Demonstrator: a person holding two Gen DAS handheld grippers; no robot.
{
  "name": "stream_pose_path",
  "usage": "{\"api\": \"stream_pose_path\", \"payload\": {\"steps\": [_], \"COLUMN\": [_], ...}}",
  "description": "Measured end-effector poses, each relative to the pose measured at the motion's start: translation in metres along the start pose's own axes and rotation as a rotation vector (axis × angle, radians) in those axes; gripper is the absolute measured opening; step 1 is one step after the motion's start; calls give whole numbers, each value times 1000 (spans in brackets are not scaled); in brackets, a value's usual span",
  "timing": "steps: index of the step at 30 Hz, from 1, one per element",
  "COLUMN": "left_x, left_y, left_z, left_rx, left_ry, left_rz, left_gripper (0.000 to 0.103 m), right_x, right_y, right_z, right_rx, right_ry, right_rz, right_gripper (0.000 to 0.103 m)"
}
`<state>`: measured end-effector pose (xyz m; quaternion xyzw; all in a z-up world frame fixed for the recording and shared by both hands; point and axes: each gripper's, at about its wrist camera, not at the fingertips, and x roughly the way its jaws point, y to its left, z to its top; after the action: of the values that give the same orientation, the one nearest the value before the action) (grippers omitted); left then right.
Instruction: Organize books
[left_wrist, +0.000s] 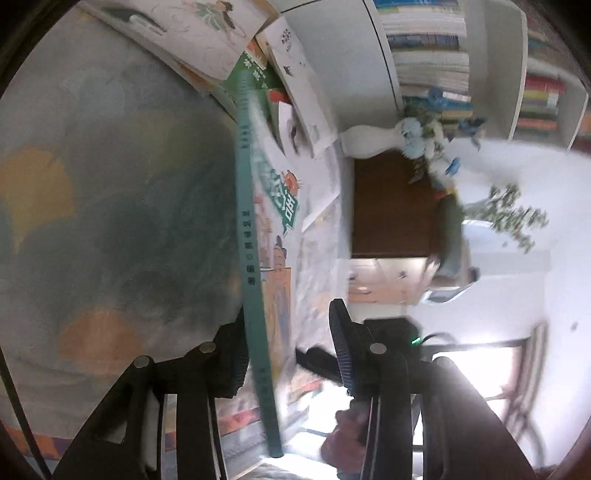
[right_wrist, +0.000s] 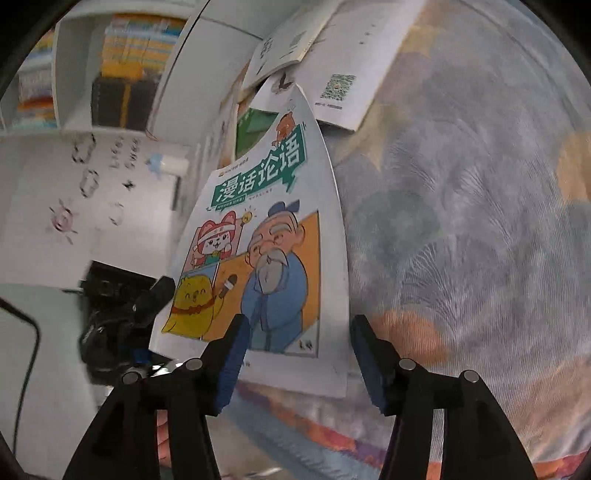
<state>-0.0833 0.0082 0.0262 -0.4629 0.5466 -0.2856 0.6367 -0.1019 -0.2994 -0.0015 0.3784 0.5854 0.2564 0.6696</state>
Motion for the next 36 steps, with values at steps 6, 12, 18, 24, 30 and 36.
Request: {"api": "stream_pose_path", "payload": {"steps": [6,12,18,24,30,36], "left_x": [5,3,27,26,-9,-71], "left_y": [1,3,-31,-43,-51,-60], "left_z": [3,3,-15,-26,-21,-2], "left_rx": [-46,-7,342,470,510,504], "left_ry": [22,24,76,87,48,-52], "left_rz": [-66,74,486,571,546,518], "left_gripper": [36,35,28,29,29,29], "right_x": [10,17,12,23,32,50], "right_y": [-17,-1,52,102,132,185], "right_z": [-6,7,-6,-29,-54,-62], "right_rx": [77,41,-254,-571,-740,-818], "right_ry": [38,-27,-58,-56,-64,-111], "right_rz": [135,157,-126,-365,-452,-462], "right_gripper": [66,28,20,20,20,21]}}
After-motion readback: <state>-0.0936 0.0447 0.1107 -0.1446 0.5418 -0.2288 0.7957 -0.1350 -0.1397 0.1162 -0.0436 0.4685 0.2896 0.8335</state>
